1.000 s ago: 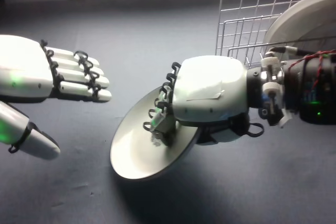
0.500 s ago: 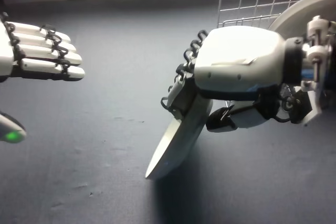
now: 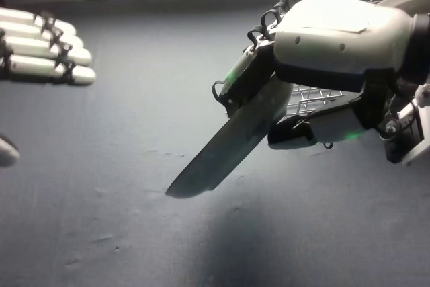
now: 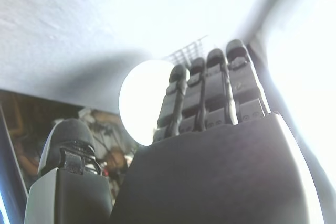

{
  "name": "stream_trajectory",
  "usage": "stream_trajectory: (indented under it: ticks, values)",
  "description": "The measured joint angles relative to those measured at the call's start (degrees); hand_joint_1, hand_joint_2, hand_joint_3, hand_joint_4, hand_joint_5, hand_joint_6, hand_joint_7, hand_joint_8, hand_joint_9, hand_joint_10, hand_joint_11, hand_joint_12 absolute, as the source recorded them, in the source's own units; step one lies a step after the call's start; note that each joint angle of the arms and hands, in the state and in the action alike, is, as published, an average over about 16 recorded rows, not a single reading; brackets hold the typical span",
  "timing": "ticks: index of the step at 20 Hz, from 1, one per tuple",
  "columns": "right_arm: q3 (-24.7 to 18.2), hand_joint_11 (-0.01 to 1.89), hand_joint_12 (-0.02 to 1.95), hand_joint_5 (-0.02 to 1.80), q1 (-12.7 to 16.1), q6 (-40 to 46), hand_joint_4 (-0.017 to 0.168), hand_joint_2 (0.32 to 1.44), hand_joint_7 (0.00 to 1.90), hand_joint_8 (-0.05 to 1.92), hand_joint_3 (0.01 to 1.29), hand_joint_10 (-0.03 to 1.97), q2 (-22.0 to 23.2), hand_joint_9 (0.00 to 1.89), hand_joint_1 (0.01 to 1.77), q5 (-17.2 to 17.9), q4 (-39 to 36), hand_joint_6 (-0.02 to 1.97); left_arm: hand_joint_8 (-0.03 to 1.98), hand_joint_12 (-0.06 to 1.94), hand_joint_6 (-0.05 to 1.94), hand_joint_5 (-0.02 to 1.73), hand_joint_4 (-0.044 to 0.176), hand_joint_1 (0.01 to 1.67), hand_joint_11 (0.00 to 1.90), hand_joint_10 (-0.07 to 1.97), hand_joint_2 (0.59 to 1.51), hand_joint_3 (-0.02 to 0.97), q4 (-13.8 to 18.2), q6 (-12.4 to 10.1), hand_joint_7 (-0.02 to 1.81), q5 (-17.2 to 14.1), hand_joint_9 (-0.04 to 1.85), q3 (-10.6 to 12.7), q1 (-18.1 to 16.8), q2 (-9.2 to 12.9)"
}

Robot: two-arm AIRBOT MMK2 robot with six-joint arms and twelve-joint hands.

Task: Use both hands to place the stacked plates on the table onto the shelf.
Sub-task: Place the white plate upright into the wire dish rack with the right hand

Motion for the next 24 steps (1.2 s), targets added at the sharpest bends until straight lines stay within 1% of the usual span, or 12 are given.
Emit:
stream_trajectory:
  ticks: [6, 9, 17, 21, 24]
  values:
    - [-3.68, 0.88, 0.95, 0.96, 1.76, 0.34, -0.003, 0.97, 1.04, 0.8, 0.01, 1.11, 3.65, 0.94, 1.4, -0.94, 8.89, 0.95, 0.0, 0.01, 0.01, 0.06, 0.0, 0.01, 0.02, 0.01, 1.13, 0.005, 3.44, -2.45, 0.02, -0.34, 0.02, 0.21, -3.25, 0.01]
    - [-5.09, 0.86, 0.96, 0.96, 2.53, 0.51, -0.003, 0.97, 1.03, 0.82, 0.01, 1.12, 5.22, 0.93, 1.4, -1.85, 13.86, 0.95, 0.0, 0.01, 0.01, 0.06, 0.0, 0.01, 0.02, 0.01, 1.131, 0.005, 4.37, -3.12, 0.02, -0.51, 0.02, 0.61, -3.96, -0.2]
    - [-7.35, 0.84, 1.01, 0.96, 3.74, 0.78, -0.003, 0.97, 1.01, 0.85, 0.01, 1.16, 8.74, 0.9, 1.4, -4.44, 25.98, 0.95, 0.0, 0.01, 0.01, 0.05, 0.0, 0.01, 0.02, 0.01, 1.131, 0.005, 4.62, -3.43, 0.02, -1.01, 0.02, 2.62, -3.6, -0.99]
    - [-7.1, 0.84, 1.03, 0.96, 4.04, 0.81, -0.003, 0.97, 0.99, 0.87, 0.01, 1.18, 10.01, 0.89, 1.4, -5.29, 29.48, 0.96, 0.0, 0.01, 0.01, 0.05, 0.0, 0.01, 0.02, 0.01, 1.132, 0.005, 4.75, -3.44, 0.03, -1.44, 0.02, 3.08, -3.59, -1.41]
    - [-6.36, 0.83, 1.14, 0.95, 4.05, 0.82, -0.003, 0.98, 0.97, 0.88, 0.01, 1.18, 10.74, 0.88, 1.41, -5.52, 30.78, 0.96, 0.0, 0.01, 0.01, 0.05, 0.0, 0.01, 0.02, 0.01, 1.132, 0.005, 4.88, -3.44, 0.03, -1.79, 0.02, 3.22, -3.61, -1.58]
